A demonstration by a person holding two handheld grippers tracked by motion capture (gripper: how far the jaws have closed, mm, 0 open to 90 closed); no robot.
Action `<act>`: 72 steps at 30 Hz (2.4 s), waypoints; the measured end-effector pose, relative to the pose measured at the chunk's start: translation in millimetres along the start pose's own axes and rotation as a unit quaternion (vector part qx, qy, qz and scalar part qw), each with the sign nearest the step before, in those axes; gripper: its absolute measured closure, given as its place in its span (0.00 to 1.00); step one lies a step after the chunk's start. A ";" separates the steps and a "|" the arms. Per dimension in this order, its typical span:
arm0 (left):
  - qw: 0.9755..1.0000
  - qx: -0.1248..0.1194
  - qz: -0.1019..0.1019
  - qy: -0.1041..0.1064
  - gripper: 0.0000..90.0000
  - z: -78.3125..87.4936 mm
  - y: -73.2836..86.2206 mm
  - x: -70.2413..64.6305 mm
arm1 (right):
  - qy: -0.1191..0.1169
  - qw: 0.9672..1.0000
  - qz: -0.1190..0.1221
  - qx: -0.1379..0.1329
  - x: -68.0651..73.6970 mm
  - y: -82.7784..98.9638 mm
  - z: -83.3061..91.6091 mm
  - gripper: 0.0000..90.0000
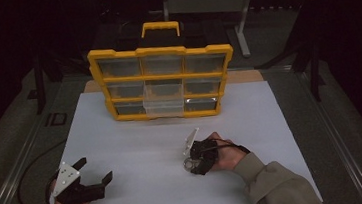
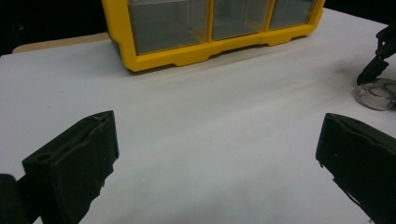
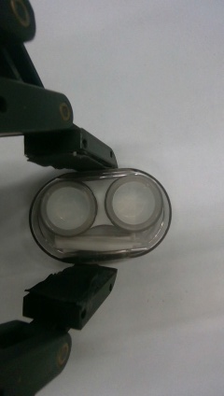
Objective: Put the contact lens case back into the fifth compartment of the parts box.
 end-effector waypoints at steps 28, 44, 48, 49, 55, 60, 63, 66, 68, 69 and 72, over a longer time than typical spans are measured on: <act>1.000 0.002 -0.001 0.000 0.00 -0.8 0.7 -0.6 | 0.016 1.000 -0.006 0.006 3.3 1.2 5.8 0.55; 1.000 0.002 -0.001 0.001 0.00 -0.7 0.7 -0.8 | 0.025 0.999 -0.026 0.000 3.6 3.4 20.0 0.55; 1.000 0.002 -0.001 0.000 0.00 -0.5 0.5 -0.7 | 0.036 0.999 -0.025 -0.002 3.2 -0.7 28.4 0.55; 1.000 0.001 -0.001 0.000 0.00 -0.4 0.4 -0.6 | 0.038 0.999 -0.027 -0.003 3.7 -2.3 30.6 0.55; 1.000 0.001 -0.001 0.001 0.00 -0.2 0.3 -0.7 | 0.043 0.999 -0.020 -0.006 5.3 -8.6 38.6 0.55; 1.000 0.001 -0.001 0.001 0.00 -0.3 0.4 -0.7 | 0.048 0.999 -0.016 -0.008 6.1 -11.4 44.6 0.55; 1.000 0.002 -0.002 0.001 0.00 -0.4 0.5 -0.7 | 0.050 0.999 -0.016 -0.010 5.5 -12.2 50.7 0.55; 1.000 0.002 -0.002 0.000 0.00 -0.4 0.5 -0.9 | 0.054 0.998 -0.015 -0.013 4.8 -13.2 55.6 0.55; 1.000 0.002 -0.002 0.001 0.00 -0.5 0.6 -1.0 | 0.055 0.998 -0.013 -0.012 4.6 -13.5 58.9 0.55; 1.000 0.002 -0.002 0.001 0.00 -0.6 0.6 -0.9 | 0.056 0.998 -0.013 -0.013 4.6 -13.9 60.6 0.55; 1.000 0.002 -0.001 0.001 0.00 -0.6 0.6 -0.9 | 0.057 0.998 -0.013 -0.014 4.0 -14.4 63.7 0.55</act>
Point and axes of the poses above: each handheld gripper's, and its own axes: z roughly backward along the jaws, y roughly out of its underside, x roughly to its left, the point moved 7 cm from there along -z, roughly forward along the jaws, and after that the axes turned 9 degrees about -y, right-handed, at the moved point
